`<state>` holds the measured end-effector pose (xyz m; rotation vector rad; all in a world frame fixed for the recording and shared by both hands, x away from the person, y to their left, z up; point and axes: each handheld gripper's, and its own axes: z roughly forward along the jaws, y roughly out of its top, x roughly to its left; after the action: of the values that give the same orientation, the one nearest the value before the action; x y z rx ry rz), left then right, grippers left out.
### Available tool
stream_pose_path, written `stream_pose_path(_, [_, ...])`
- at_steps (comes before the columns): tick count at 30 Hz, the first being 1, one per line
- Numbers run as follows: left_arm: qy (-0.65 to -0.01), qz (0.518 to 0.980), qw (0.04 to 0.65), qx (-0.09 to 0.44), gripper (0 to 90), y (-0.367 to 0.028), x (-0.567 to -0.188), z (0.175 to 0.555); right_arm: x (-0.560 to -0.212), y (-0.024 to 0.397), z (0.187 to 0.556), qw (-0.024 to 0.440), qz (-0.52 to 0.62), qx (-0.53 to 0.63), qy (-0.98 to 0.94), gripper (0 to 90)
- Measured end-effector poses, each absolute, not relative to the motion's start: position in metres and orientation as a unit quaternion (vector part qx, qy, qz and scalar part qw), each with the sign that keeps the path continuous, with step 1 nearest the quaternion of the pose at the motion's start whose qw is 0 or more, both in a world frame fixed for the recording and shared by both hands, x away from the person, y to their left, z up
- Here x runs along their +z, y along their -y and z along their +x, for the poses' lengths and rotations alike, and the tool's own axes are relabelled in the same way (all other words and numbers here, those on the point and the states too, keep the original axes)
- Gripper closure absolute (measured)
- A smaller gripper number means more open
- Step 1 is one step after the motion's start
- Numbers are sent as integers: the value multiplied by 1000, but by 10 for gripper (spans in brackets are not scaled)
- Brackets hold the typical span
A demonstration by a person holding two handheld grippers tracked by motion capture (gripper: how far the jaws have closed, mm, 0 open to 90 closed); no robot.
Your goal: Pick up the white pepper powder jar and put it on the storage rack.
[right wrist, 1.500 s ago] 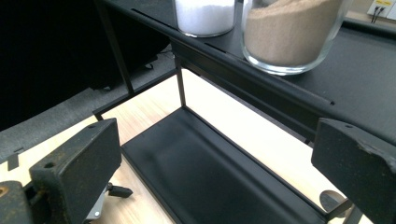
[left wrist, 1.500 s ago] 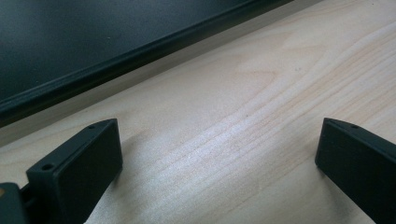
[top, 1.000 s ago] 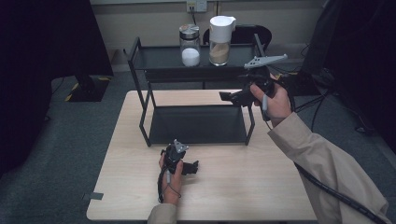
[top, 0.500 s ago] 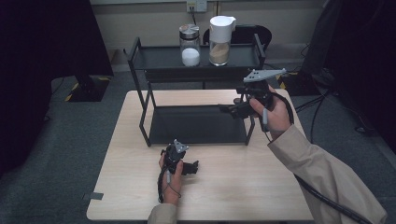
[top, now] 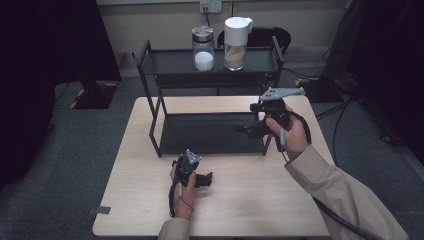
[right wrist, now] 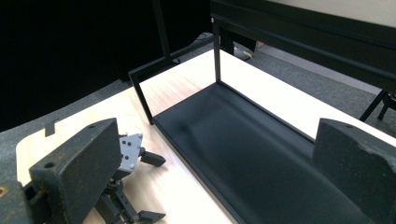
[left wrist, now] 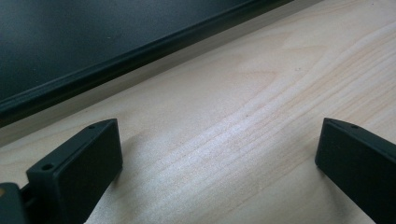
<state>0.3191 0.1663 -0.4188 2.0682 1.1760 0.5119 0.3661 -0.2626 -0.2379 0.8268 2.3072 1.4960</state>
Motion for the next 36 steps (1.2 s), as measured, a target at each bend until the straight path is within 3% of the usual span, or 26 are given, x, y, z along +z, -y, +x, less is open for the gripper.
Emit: stream_pose_path(36, [-453, 797, 346, 197, 0, -166, -419, 319, -295, 282, 354, 110, 299, 509, -799, 2])
